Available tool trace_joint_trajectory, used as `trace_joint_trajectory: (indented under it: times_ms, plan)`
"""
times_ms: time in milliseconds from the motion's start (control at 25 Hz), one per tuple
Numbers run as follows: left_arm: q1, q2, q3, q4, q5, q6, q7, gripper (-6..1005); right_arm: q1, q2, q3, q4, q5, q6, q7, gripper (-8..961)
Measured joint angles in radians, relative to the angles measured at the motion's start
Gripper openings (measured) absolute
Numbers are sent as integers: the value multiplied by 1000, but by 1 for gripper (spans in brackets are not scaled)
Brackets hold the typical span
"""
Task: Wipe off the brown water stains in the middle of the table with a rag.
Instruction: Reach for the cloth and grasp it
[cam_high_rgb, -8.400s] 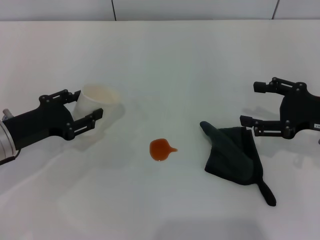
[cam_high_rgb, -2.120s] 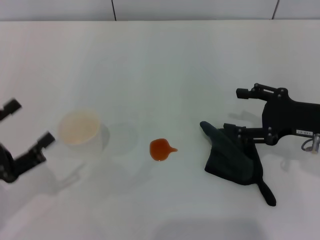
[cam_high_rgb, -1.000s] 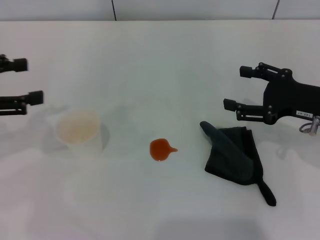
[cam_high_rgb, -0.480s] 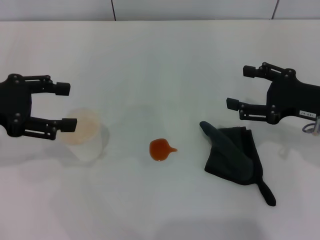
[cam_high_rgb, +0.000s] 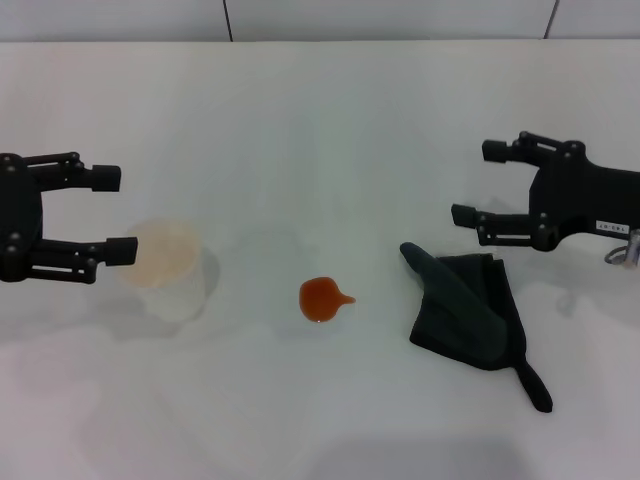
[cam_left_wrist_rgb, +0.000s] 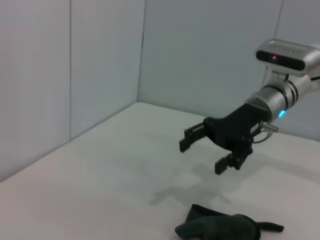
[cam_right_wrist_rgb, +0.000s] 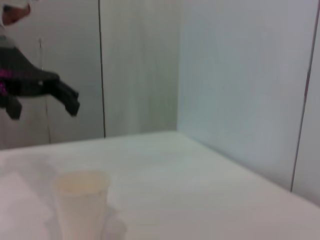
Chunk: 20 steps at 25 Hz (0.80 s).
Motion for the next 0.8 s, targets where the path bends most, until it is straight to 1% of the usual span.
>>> trace_joint_trajectory:
  times_ms: [160, 200, 240, 280, 320, 560, 720, 800]
  plan:
    - [9, -8, 0, 14, -13, 1, -16, 893, 0, -4, 8, -51, -100, 0, 107, 873]
    - [10, -10, 0, 17, -15, 1, -17, 893, 0, -7, 15, -65, -133, -3, 142, 873]
    - [13, -17, 0, 24, -16, 1, -18, 893, 2, -10, 27, -85, -186, -11, 197, 873]
    - [13, -17, 0, 24, -16, 1, -18, 893, 3, -12, 33, -95, -217, -17, 229, 873]
    - [13, -19, 0, 25, -16, 1, -18, 893, 3, -12, 33, -95, -217, -17, 229, 873]
    - [11, -28, 2, 26, -16, -4, -18, 893, 41, -19, 60, -171, -415, -108, 448, 873]
    - [5, -35, -2, 26, -18, -8, -26, 893, 59, -20, 80, -203, -491, -166, 525, 873]
    - [5, -36, -3, 26, -29, -10, -37, 892, 64, -19, 82, -220, -512, -186, 553, 873]
